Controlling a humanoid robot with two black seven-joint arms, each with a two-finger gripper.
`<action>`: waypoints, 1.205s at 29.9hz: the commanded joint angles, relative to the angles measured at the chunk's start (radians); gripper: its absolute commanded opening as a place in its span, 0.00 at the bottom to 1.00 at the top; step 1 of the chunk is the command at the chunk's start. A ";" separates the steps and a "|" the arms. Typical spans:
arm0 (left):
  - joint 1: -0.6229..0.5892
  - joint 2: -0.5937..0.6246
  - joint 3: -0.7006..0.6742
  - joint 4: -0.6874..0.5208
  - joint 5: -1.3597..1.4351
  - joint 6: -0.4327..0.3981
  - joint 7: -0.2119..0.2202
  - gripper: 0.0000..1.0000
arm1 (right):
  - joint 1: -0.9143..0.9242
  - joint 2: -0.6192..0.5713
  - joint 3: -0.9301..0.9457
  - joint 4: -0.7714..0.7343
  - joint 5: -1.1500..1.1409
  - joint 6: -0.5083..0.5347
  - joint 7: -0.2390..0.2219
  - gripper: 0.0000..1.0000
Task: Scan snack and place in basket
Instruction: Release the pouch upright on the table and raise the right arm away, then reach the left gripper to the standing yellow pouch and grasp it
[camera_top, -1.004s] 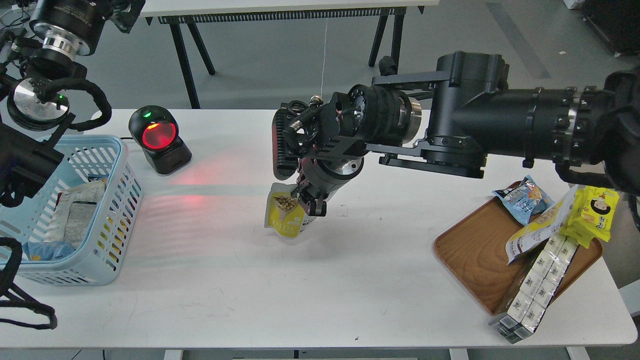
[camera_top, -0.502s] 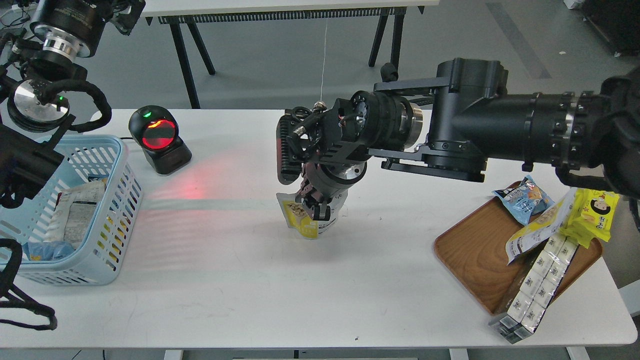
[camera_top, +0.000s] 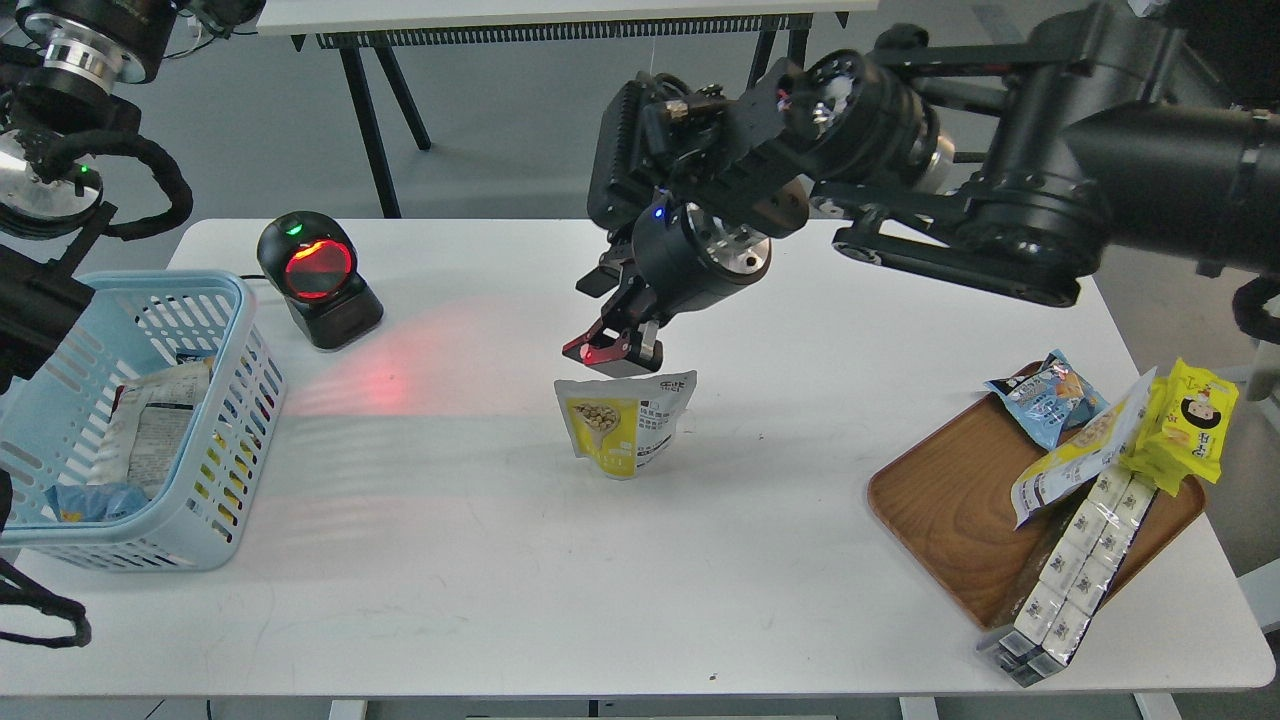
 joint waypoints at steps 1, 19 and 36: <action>-0.016 0.016 0.000 -0.001 0.030 0.000 0.026 1.00 | -0.016 -0.142 0.028 0.018 0.130 0.000 0.000 0.97; -0.183 0.044 0.051 -0.257 0.866 0.000 0.032 1.00 | -0.449 -0.482 0.326 -0.136 0.842 -0.033 0.000 0.99; -0.068 0.133 0.069 -0.971 1.943 0.000 0.034 0.98 | -0.595 -0.524 0.380 -0.298 1.723 -0.107 0.000 0.99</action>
